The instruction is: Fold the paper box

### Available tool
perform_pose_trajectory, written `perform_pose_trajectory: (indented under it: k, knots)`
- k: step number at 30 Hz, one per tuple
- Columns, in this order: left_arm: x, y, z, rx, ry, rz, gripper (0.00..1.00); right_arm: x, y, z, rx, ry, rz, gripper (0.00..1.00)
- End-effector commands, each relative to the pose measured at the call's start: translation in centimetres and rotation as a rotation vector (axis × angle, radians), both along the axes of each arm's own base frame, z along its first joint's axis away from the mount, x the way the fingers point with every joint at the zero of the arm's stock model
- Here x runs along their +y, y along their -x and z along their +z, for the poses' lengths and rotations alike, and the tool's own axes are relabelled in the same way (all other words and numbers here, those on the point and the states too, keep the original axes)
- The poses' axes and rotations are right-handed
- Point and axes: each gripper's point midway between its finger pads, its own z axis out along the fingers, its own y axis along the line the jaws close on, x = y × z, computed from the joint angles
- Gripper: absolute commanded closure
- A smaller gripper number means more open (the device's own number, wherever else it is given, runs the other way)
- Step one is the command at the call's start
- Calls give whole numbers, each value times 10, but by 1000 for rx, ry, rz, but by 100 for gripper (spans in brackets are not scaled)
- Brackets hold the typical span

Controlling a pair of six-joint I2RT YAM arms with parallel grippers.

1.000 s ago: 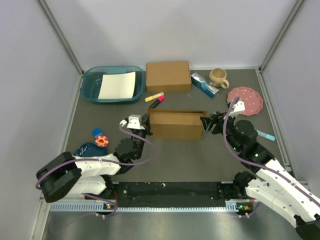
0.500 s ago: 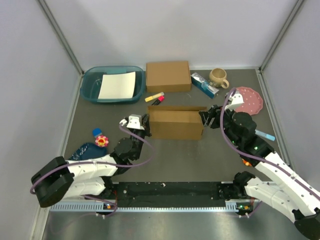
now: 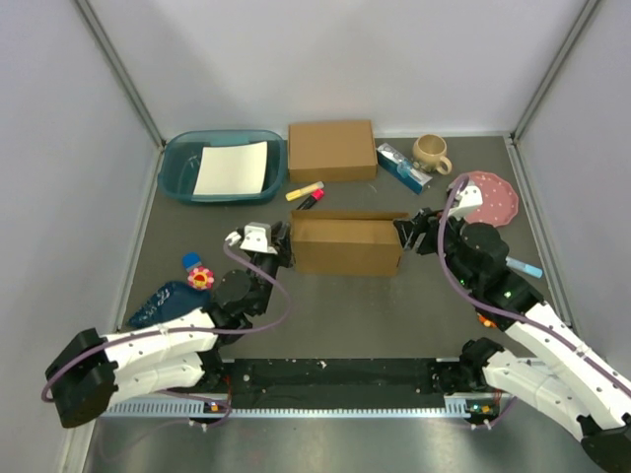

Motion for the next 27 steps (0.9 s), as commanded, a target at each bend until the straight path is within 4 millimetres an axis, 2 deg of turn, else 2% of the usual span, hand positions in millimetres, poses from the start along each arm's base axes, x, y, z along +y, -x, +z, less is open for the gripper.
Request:
perform_pose_trajectory:
  k: [1,3,4,5,7,11,14,15,18,21,27]
  knots:
    - [6,3,33,-29,30,-9,66,-1,3,5,-19,-10,1,38]
    - [8,3,39,-9,55,-31,57,-1,4,4,-16,-8,3,38]
    - [7,4,43,11,89,-49,47,-1,4,2,-13,-7,4,37]
    - [12,3,39,38,79,-52,43,-1,5,1,-12,-7,5,37]
    - [5,8,42,56,101,-127,39,-1,6,-1,-9,-6,8,37]
    - [10,11,37,104,96,-152,37,-2,13,1,-12,-15,28,37]
    - [16,13,34,106,101,-137,38,6,22,11,-40,-41,94,50]
    - [17,14,34,105,105,-135,38,11,26,14,-48,-50,130,62]
    - [23,13,33,105,112,-112,39,24,33,21,-59,-66,211,80]
    - [24,13,32,107,116,-110,39,41,34,17,-27,-70,291,89]
    - [22,13,33,114,124,-116,40,64,25,-6,42,-47,337,97]
